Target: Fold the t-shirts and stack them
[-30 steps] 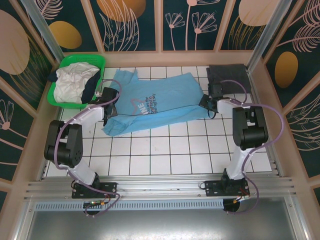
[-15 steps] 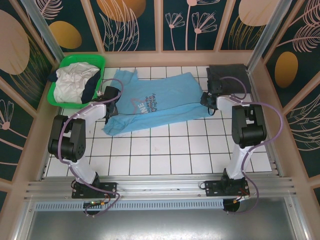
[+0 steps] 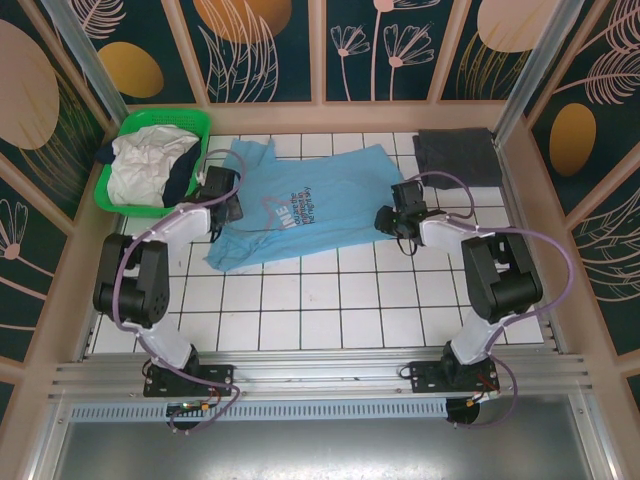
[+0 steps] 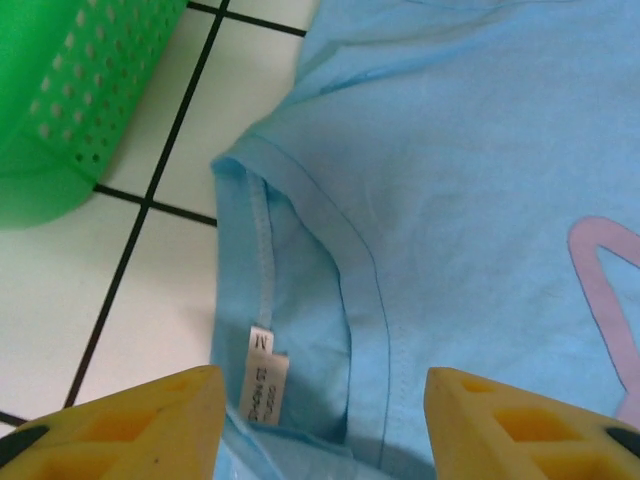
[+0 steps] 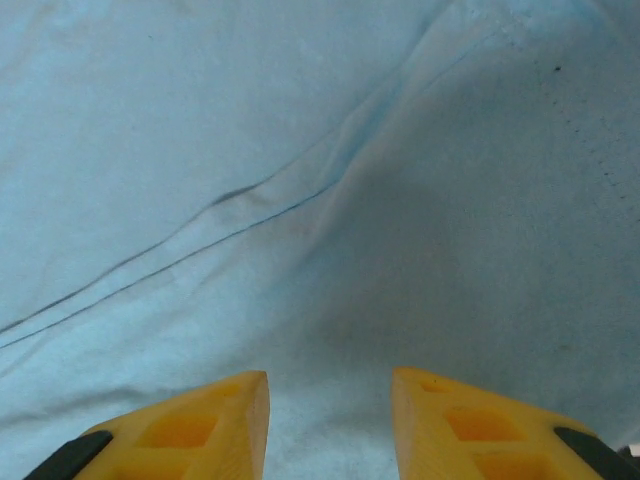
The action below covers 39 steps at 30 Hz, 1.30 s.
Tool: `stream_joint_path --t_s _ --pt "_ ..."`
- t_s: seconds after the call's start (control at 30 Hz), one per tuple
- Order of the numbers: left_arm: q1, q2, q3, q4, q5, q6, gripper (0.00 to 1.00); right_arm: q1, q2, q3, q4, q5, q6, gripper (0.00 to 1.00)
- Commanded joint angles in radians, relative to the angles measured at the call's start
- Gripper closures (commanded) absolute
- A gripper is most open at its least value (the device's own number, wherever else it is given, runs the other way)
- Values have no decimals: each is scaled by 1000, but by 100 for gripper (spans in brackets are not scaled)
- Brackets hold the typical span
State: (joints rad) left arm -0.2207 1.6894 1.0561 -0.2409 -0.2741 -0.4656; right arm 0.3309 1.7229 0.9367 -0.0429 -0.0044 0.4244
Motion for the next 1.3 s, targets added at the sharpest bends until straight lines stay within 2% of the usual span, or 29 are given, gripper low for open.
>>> stream_joint_path --t_s 0.0,0.2,0.43,0.53,0.67,0.8,0.87,0.97,1.07,1.27 --pt "5 -98 -118 57 17 -45 42 -19 54 24 22 6 -1 65" --pt "5 -282 -313 118 78 -84 41 -28 71 -19 -6 55 14 67" --pt "5 -369 -395 170 203 -104 43 -40 27 -129 -1 69 105 69" --pt "4 -392 -425 175 189 -110 40 -49 -35 -194 5 49 148 71" --pt "5 -340 -404 166 164 -97 39 -42 -118 -288 10 24 201 71" --pt "5 -293 -368 180 219 -88 40 -36 -227 -382 0 24 239 70" --pt "-13 -279 -352 197 268 -54 46 -38 -263 -382 -35 28 234 69" --pt "-91 -228 -281 152 232 -27 45 -40 -300 -352 -57 50 217 68" --pt "-113 -170 -246 150 270 -22 45 -42 -298 -310 -67 50 198 67" --pt "-169 -52 -175 101 279 -2 47 -42 -267 -285 -56 63 168 67"
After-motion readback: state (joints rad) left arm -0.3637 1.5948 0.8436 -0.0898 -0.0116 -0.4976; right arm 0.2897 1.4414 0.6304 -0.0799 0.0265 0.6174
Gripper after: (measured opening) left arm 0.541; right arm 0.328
